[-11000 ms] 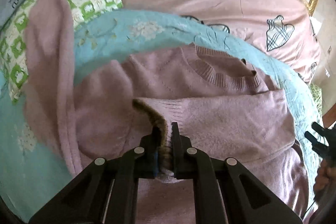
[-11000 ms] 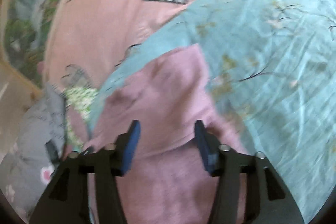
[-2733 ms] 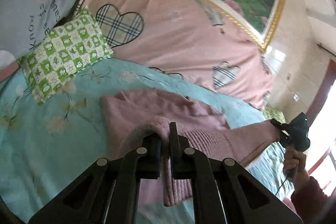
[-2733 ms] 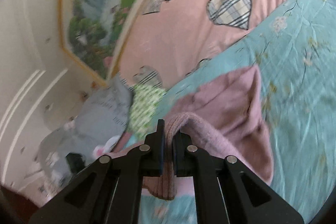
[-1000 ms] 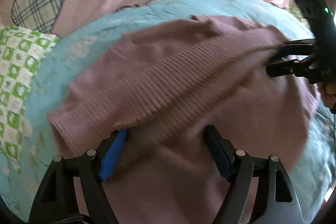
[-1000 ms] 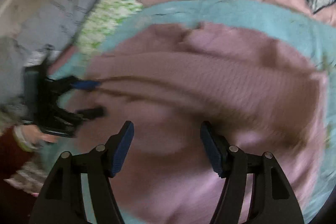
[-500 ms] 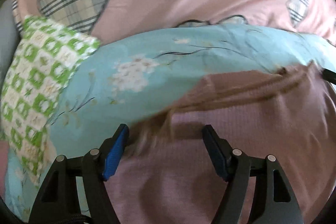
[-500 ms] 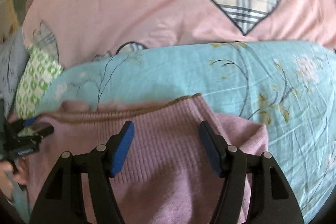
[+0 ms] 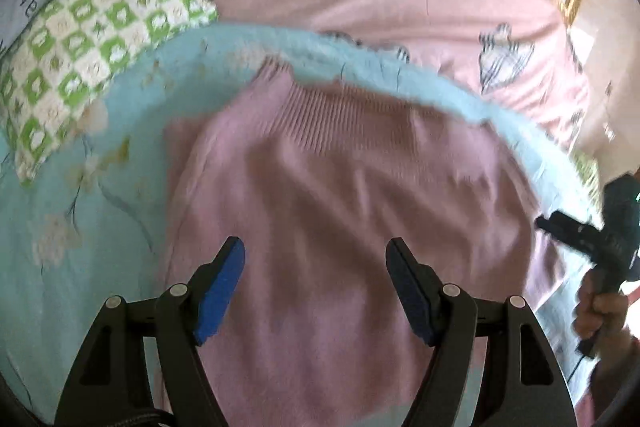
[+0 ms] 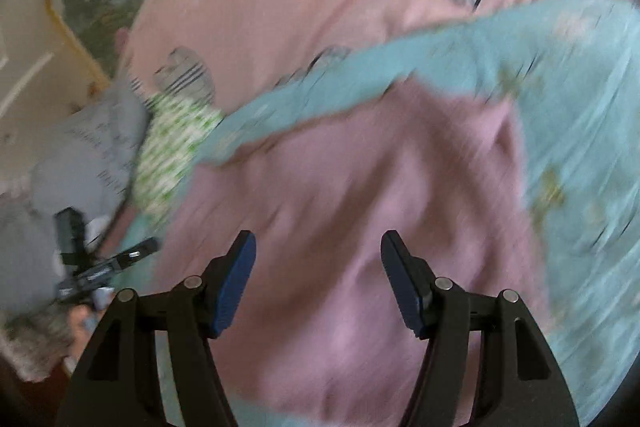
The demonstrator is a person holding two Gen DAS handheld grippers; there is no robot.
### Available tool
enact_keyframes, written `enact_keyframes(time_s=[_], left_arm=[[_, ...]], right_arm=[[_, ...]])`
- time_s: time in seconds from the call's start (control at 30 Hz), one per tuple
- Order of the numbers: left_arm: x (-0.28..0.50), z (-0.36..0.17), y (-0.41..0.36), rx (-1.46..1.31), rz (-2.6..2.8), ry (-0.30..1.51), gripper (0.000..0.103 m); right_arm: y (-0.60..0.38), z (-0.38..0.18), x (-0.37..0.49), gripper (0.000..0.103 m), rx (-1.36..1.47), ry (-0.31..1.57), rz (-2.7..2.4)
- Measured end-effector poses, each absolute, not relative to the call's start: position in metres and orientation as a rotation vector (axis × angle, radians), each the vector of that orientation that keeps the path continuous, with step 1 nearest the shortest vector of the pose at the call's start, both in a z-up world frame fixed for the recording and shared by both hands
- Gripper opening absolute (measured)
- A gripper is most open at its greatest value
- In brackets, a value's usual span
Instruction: Fold small clothes
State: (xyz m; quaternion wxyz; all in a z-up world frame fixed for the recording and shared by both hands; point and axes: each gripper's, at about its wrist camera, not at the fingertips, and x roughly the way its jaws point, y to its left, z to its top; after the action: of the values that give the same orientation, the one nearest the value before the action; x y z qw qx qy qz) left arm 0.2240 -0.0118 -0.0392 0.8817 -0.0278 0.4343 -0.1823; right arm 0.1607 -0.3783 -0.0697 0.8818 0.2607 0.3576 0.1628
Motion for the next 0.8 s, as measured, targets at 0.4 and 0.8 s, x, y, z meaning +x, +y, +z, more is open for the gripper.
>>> enact_keyframes(time_s=[0.4, 0.8], left_arm=[[0.205, -0.065, 0.073, -0.212, -0.156, 0.970, 0.067], [0.126, -0.055, 0.057, -0.370, -0.219, 0.976, 0.071]], right_arm=[[-0.428, -0.087, 0.109, 0.064, 0.590, 0.734, 0.049], [-0.376, -0.076, 0.057, 0.066, 0.673, 0.670, 0.196]])
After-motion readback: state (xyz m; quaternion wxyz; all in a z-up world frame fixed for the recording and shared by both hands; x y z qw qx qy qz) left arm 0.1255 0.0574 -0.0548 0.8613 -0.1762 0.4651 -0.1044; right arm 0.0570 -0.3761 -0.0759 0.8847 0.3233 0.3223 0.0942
